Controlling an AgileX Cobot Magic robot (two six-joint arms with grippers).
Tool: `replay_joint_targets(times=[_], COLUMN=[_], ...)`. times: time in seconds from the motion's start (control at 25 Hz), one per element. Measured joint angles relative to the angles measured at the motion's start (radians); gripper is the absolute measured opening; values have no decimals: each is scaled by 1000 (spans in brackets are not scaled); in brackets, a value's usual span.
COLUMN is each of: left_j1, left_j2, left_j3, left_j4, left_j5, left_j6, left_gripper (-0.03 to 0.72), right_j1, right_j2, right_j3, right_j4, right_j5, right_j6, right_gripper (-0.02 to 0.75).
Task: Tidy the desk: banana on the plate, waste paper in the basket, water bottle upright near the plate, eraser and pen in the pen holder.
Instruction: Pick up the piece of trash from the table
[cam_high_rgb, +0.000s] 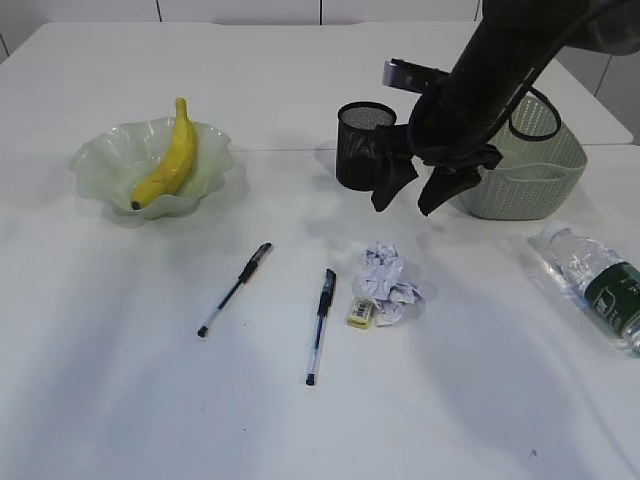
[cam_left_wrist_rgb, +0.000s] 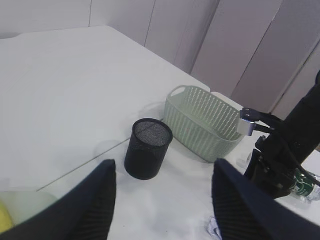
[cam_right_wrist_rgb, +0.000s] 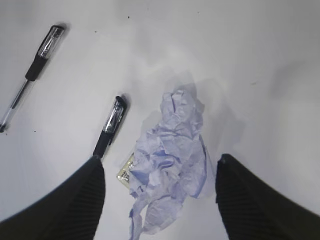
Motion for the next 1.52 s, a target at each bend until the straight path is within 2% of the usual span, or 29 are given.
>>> replay_joint_targets(times=[0.32, 0.6, 0.92, 1.52], left_j1=[0, 0, 0, 0], left_j2=[-4, -20, -41, -41], left_j3=[0, 0, 0, 0], left_j4=[66, 72, 72, 73], left_j5=[20, 73, 89, 90], left_j6=[-66, -75, -76, -78], left_gripper=[428, 428, 427, 425], right_j1=[53, 97, 99, 99], right_j2=[-11, -18, -19, -19], right_j3=[9, 15, 53, 124], right_j4=[14, -71, -128, -109], right_j5=[-8, -9, -10, -14], right_j6=[13, 28, 70, 99], right_gripper=[516, 516, 516, 515])
